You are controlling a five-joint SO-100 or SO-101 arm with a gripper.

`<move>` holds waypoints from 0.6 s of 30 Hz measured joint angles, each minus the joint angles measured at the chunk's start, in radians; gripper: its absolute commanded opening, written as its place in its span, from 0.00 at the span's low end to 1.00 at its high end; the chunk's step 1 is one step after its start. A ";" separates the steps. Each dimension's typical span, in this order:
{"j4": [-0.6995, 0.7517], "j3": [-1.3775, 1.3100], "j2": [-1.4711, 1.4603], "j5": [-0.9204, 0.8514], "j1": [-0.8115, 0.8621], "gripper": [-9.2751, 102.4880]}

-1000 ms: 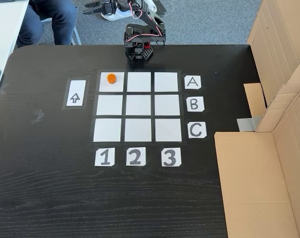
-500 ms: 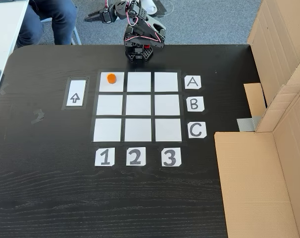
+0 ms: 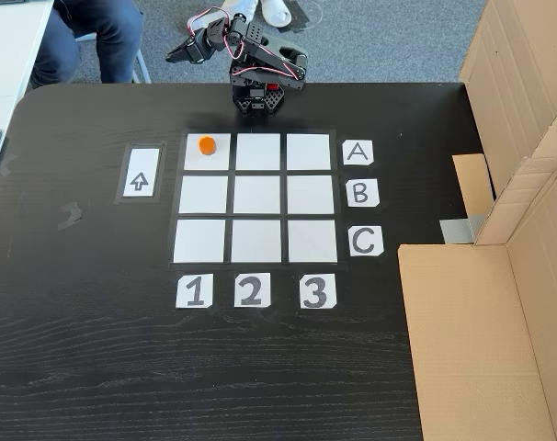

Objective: Pick up the round, orange token and place it in the grid on square A1.

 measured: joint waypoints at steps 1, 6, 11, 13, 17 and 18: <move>0.000 0.003 -0.005 -0.023 0.000 0.08; 0.000 0.006 0.000 -0.109 0.017 0.08; 0.000 0.018 0.000 -0.175 0.026 0.08; -0.005 0.031 0.000 -0.198 0.026 0.08; -0.012 0.067 0.000 -0.258 0.026 0.08; -0.015 0.077 -0.002 -0.265 0.026 0.08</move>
